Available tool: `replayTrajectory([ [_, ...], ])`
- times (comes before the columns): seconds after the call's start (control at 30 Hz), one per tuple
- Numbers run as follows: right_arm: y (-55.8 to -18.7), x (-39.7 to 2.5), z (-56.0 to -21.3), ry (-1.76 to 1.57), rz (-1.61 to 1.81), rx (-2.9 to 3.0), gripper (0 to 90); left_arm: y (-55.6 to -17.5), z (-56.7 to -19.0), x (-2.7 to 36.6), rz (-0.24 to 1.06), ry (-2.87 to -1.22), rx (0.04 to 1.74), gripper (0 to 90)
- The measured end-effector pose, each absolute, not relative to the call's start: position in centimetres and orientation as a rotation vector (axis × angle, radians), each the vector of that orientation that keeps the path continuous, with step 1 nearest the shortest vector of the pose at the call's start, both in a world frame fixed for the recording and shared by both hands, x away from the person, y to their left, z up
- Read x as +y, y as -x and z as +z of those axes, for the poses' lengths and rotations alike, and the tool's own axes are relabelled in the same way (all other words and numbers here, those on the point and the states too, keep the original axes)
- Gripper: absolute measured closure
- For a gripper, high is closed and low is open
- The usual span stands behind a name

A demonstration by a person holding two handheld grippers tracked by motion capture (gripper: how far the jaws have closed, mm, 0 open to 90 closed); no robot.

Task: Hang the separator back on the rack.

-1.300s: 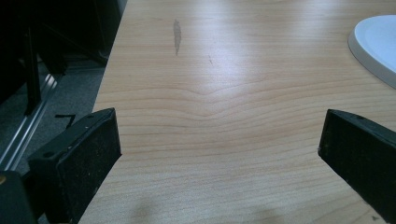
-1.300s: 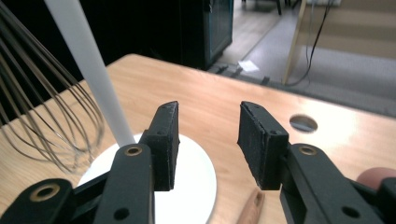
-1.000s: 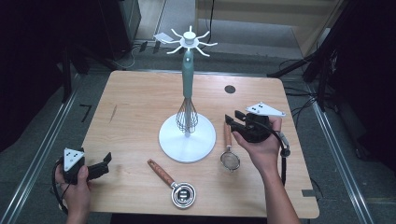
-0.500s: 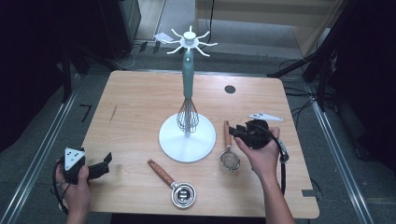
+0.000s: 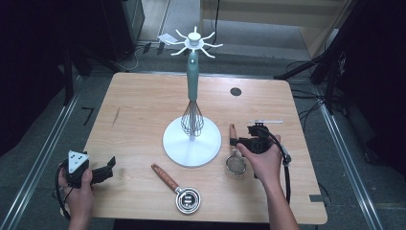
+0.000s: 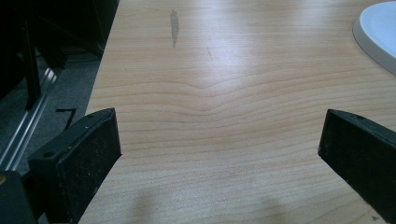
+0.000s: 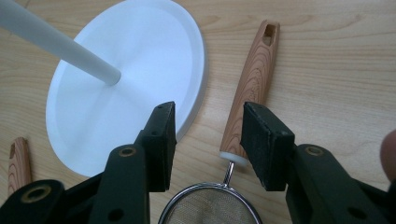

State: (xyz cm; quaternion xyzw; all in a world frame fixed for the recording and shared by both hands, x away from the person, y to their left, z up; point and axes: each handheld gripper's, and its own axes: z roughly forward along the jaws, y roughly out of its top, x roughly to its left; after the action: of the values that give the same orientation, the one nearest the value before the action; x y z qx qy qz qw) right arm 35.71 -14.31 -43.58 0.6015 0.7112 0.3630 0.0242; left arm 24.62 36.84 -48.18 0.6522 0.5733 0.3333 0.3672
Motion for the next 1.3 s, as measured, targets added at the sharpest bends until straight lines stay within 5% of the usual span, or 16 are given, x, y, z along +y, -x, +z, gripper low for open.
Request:
replayTrajectory([
  [1.3,-37.6,-13.8,-47.1,-2.154,0.918,2.245,61.8,-24.6,-48.2,36.8,0.857,-1.676,1.467,0.0],
])
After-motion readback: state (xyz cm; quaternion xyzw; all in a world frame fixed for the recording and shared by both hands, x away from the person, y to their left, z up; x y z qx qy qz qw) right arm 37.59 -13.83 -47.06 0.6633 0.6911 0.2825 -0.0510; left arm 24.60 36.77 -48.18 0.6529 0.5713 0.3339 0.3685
